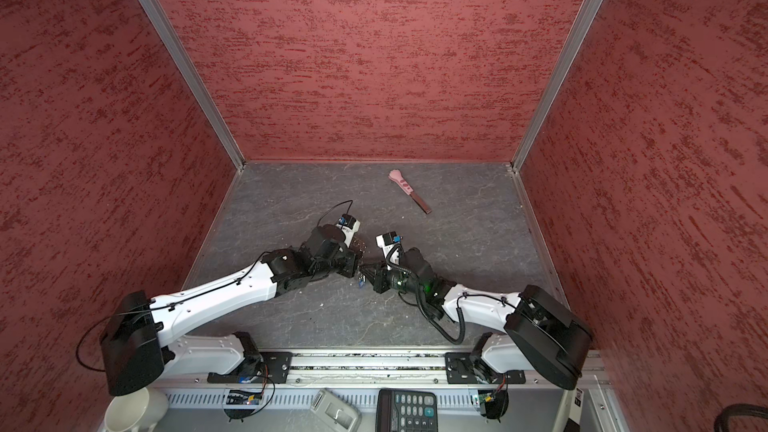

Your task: Put the keys on the keyring

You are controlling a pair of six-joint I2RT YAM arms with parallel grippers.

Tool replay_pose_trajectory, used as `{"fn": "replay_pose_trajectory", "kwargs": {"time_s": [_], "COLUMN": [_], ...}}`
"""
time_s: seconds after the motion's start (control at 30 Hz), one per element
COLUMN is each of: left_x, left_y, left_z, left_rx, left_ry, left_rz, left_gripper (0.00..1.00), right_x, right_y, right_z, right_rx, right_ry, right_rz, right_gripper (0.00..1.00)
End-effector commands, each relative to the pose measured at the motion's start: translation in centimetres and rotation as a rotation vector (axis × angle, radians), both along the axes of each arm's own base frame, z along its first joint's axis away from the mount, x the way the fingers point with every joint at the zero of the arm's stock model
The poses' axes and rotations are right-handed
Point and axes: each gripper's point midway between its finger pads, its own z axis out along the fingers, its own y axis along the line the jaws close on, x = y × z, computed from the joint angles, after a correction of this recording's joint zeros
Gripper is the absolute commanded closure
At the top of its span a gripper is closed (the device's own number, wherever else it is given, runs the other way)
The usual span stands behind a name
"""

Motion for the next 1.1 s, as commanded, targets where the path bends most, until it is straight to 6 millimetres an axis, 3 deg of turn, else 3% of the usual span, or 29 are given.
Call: {"fn": "replay_pose_trajectory", "kwargs": {"time_s": [0.0,0.23,0.37,0.5,1.07], "left_x": [0.2,0.2,0.2,-0.1,-0.1], "left_y": [-0.4,-0.1,0.4,0.0,-0.6], "left_z": [0.5,0.2,0.4,0.7,0.9], "left_rx": [-0.019,0.006,0.015,-0.027,-0.059], "left_ry": [-0.029,-0.048,-0.062,-0.040,-0.057], "left_rz": [-0.007,-0.006,-0.010,-0.037,-0.032], "left_gripper": [1.00,1.00,1.00,1.00,1.00], "right_x": [0.5,0.5,1.0,1.3,1.0], "right_y": [0.6,0.2,-0.9,-1.5,-0.9], "right_z": [1.8,2.2,2.1,2.2,3.8], "right_rx": [0.033,0.033,0.002,-0.007,0.062], "right_ry": [-0.017,-0.010,-0.008,-0.001,0.067], "right_rz": [-0.012,-0.031,-0.090,-0.133,-0.122], "right_gripper": [0.87,0.92,1.00,1.00,1.00]}}
